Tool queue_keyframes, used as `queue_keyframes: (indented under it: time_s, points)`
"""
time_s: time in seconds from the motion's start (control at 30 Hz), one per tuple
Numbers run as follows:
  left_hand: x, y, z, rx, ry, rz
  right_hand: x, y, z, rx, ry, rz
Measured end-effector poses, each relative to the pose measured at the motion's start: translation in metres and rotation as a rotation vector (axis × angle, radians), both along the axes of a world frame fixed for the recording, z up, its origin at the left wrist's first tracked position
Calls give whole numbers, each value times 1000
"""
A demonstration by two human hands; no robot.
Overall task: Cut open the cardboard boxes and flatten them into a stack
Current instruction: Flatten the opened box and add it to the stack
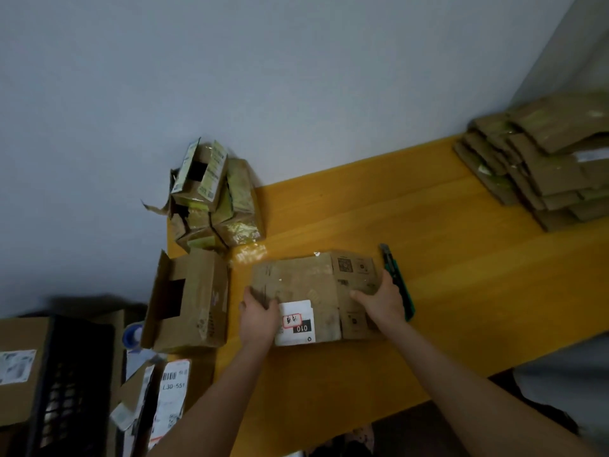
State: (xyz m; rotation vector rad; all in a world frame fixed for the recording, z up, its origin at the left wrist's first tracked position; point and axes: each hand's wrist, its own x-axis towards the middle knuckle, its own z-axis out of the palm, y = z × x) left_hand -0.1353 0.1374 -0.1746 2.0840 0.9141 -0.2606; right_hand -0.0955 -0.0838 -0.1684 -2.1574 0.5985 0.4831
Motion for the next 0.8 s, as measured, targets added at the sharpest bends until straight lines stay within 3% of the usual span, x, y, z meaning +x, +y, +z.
queue_keyframes:
  time_s: [0.2, 0.33, 0.53, 0.7, 0.8]
  points:
    - [46, -22, 38, -141, -157, 44, 22, -29, 57, 175, -59, -197]
    - [81, -57, 63, -178, -274, 8, 42, -69, 94, 91, -164, -217]
    - [137, -128, 75, -252, -264, -37, 90, -145, 114, -61, -299, -186]
    - [195, -200, 60, -261, -255, 17, 164, -212, 102, -226, -240, -84]
    - [236, -245, 49, -331, -274, 170, 219, -252, 91, -261, -217, 17]
